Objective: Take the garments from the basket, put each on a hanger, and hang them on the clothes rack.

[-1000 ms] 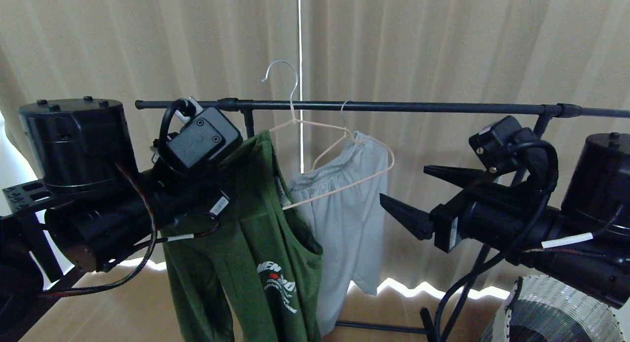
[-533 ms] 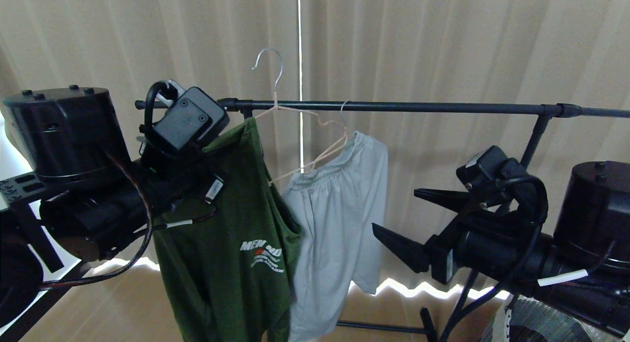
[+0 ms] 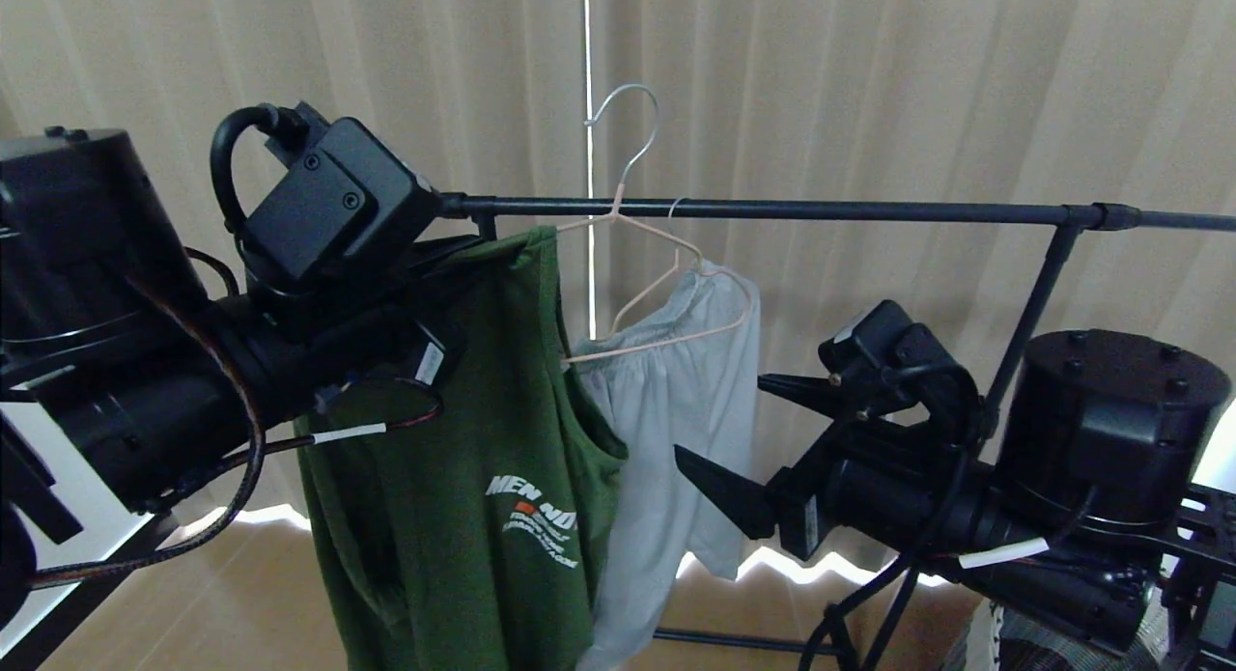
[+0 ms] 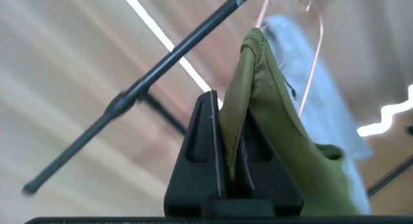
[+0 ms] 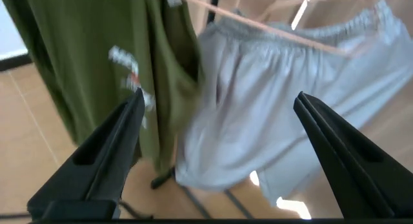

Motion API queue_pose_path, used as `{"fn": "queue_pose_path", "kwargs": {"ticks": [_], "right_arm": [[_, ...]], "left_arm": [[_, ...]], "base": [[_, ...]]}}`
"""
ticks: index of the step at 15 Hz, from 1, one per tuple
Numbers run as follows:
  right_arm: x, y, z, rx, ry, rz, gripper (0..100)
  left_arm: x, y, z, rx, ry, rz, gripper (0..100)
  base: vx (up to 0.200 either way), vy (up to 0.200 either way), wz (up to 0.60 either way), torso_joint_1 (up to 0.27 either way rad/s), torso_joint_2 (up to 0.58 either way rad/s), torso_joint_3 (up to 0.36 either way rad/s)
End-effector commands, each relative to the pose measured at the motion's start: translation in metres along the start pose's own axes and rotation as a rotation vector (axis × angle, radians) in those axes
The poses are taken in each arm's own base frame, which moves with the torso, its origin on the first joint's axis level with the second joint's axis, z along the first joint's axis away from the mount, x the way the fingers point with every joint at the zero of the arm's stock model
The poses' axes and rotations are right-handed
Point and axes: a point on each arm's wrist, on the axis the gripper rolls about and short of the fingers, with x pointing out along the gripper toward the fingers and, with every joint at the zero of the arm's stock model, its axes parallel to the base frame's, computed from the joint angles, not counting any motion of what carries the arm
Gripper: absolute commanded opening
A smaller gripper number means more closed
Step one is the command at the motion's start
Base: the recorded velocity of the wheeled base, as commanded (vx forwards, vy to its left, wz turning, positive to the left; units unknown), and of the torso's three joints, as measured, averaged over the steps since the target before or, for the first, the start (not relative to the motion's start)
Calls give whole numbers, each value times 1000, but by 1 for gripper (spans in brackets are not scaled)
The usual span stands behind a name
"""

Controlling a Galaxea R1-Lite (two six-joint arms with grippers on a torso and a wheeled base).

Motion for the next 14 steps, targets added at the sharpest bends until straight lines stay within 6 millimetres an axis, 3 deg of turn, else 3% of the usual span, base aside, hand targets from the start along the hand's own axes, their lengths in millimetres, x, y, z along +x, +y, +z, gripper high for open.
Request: {"fn": "queue_pose_path", "kwargs": {"ticks": [1,14], "right_arm": [[12,2,-10,-4,40,1,100],[33,-3,-14,0,56,-34,100]], "left_arm": [[-5,3,4,0,-17,8,0],[-28,-5,33,-7,-200,-90,0]], "base": [[0,0,0,0,0,0],[0,0,0,0,0,0]]}}
